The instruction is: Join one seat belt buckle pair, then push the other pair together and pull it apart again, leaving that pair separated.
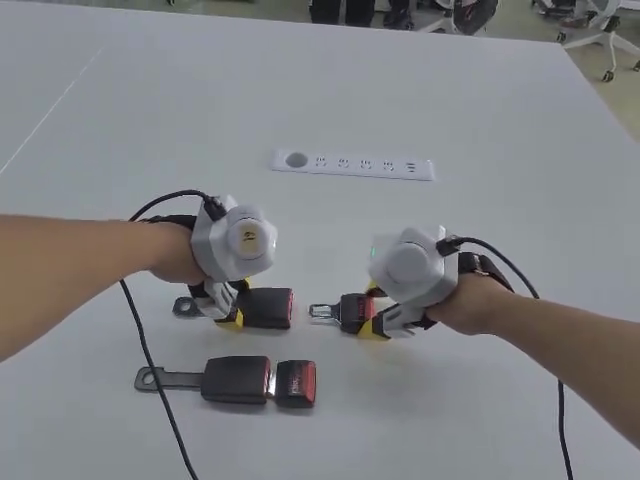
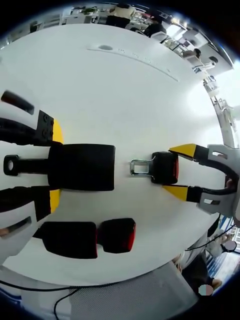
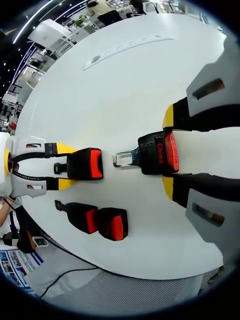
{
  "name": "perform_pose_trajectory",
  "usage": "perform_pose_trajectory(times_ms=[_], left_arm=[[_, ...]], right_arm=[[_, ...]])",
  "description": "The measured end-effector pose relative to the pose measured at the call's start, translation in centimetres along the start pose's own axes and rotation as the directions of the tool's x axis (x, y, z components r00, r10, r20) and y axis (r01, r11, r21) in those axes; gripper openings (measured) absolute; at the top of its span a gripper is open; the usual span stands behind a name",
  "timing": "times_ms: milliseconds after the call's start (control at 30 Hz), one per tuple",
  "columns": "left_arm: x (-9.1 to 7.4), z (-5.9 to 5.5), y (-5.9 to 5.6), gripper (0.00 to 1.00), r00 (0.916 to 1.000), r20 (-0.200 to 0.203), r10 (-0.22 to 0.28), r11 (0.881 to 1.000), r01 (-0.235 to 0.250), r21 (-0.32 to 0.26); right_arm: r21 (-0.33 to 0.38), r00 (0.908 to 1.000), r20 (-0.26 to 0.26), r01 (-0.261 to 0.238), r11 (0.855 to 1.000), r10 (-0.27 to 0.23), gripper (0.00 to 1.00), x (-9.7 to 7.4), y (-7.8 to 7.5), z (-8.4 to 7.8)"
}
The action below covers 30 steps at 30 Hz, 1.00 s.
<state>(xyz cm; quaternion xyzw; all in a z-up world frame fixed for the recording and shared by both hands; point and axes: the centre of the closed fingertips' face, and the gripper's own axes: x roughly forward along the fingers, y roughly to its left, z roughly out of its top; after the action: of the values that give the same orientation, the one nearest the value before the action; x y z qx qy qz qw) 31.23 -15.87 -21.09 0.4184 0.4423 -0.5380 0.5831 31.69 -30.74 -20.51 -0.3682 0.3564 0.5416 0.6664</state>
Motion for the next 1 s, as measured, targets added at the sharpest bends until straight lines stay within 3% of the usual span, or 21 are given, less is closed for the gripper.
perform_pose_trajectory(times_ms=[433,800,1000], left_arm=[[0.0,-0.1,0.1,0.31,1.0,0.003,-0.001,1.0,0.001,-0.008],[0.0,-0.2,0.1,0.31,0.9999,0.014,-0.003,0.999,0.004,-0.033],[0.0,-0.1,0.1,0.31,0.9999,0.009,-0.005,1.0,0.006,-0.025]], right_arm=[[0.0,0.9999,-0.012,-0.005,1.0,0.005,0.3,-0.7,-0.3,-1.5],[-0.039,0.9997,-0.017,-0.015,0.999,0.015,0.31,-0.8,-0.1,-1.7],[-0.024,0.9998,-0.012,-0.019,1.0,0.019,0.34,-1.1,0.1,-1.5]])
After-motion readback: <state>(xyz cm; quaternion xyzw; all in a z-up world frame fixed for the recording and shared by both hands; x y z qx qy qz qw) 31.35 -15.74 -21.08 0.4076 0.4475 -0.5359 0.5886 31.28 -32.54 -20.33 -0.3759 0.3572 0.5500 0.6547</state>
